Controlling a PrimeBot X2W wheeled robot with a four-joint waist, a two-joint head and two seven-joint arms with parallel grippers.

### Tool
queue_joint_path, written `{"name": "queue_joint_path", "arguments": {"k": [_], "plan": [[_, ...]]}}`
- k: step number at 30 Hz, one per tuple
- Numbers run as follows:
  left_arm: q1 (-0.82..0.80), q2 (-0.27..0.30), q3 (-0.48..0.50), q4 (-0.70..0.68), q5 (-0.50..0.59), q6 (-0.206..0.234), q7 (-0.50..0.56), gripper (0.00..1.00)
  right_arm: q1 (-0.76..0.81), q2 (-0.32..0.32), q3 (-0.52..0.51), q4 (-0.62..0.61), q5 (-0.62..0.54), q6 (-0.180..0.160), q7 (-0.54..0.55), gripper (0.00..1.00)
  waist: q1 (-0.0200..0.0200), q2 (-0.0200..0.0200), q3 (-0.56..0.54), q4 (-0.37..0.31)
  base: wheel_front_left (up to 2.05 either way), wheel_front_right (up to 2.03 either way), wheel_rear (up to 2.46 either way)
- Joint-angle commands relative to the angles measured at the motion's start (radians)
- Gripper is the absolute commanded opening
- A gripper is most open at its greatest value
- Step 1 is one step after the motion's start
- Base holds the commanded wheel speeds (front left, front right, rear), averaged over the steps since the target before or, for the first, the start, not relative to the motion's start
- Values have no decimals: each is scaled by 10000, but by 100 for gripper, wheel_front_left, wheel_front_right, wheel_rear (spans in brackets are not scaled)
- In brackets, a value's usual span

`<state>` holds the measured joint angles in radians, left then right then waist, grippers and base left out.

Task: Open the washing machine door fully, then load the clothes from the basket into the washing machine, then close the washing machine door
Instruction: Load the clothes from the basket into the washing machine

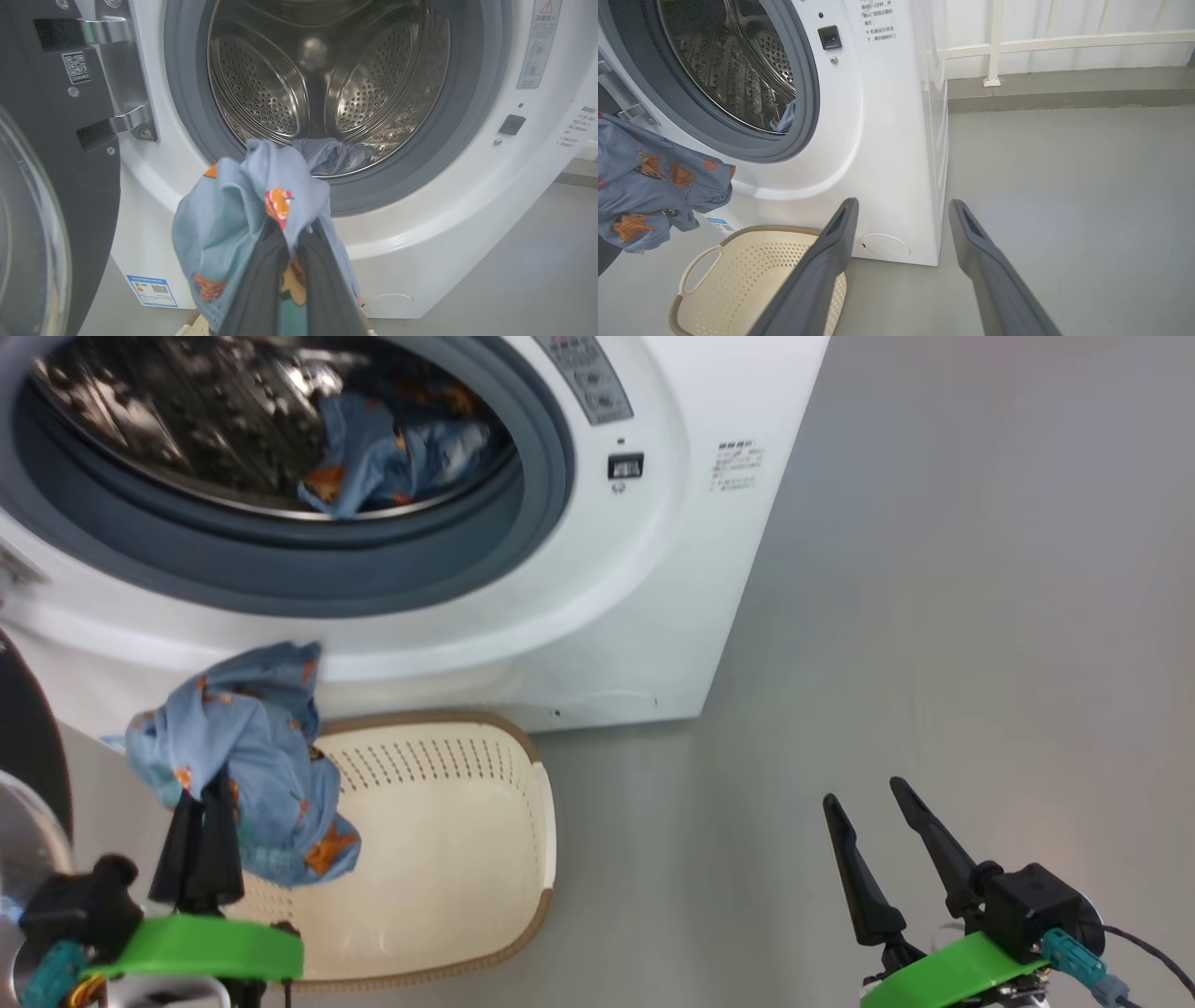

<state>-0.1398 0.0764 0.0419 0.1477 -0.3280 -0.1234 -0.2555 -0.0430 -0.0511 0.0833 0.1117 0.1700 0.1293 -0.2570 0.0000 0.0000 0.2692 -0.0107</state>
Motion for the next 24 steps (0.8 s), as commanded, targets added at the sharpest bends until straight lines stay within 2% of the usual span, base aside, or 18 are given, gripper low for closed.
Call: {"name": "queue_joint_path", "arguments": {"k": [1,12,24], "plan": [[200,115,418,-494,224,-32,-62,0,135,9,219,-219,-33,14,-48,100,0,0,-708,108,0,0,0],[1757,-205,664,-1560,913,-47,-62,0,778,9,87,-359,-83,14,-48,100,0,0,-2005,109,0,0,0],[2613,-258,636,-1963,959,106,-62,0,1174,9,32,-414,-70,14,-48,100,0,0,-2595,209,0,0,0]]}}
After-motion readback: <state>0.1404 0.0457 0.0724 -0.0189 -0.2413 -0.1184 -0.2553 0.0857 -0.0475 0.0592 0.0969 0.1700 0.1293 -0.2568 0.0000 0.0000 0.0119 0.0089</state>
